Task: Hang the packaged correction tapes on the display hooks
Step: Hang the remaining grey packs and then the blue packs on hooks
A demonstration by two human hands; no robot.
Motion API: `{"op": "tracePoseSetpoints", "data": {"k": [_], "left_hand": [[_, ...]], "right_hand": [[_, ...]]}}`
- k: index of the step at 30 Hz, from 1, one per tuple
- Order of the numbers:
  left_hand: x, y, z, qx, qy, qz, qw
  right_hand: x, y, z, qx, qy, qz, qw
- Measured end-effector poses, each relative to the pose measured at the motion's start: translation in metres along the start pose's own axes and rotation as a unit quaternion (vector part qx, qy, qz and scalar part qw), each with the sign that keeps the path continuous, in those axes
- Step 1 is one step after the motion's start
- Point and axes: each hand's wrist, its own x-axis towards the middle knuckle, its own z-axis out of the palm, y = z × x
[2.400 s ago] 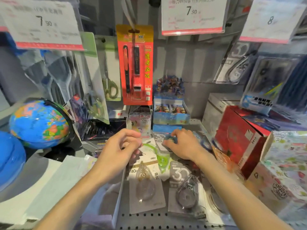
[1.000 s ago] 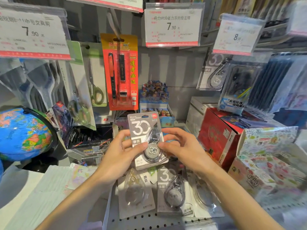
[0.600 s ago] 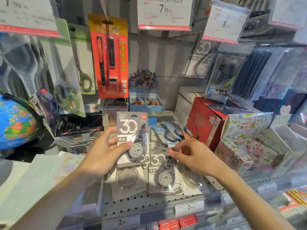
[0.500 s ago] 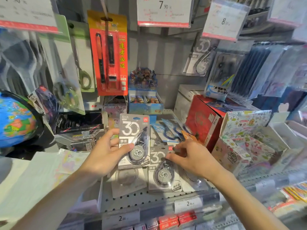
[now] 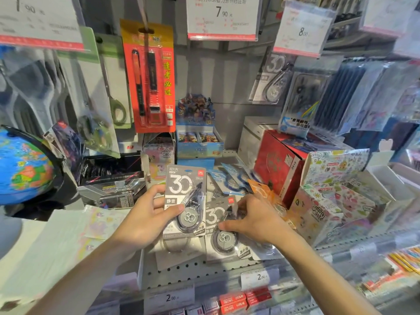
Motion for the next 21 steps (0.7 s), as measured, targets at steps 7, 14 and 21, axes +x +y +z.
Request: {"op": "tracePoseSetpoints", "data": {"k": [7,14,21], "left_hand": [[-0.005,0.005,-0.004,-0.047,0.004,0.049,0.998],[-0.007,0.035,-0.001,-0.096,0.017,0.114,0.989],[-0.006,0.087,0.017,-0.112,0.028,0.190,0.975]], "right_hand": [[-0.002,0.005,-0.005,0.232,0.062,-0.016,0.971],[-0.012,0.001,-0.037,0.421,0.079,-0.072,0.901],[-0.024,0.006,-0.086,0.445,0.132,-0.150,0.873]]}}
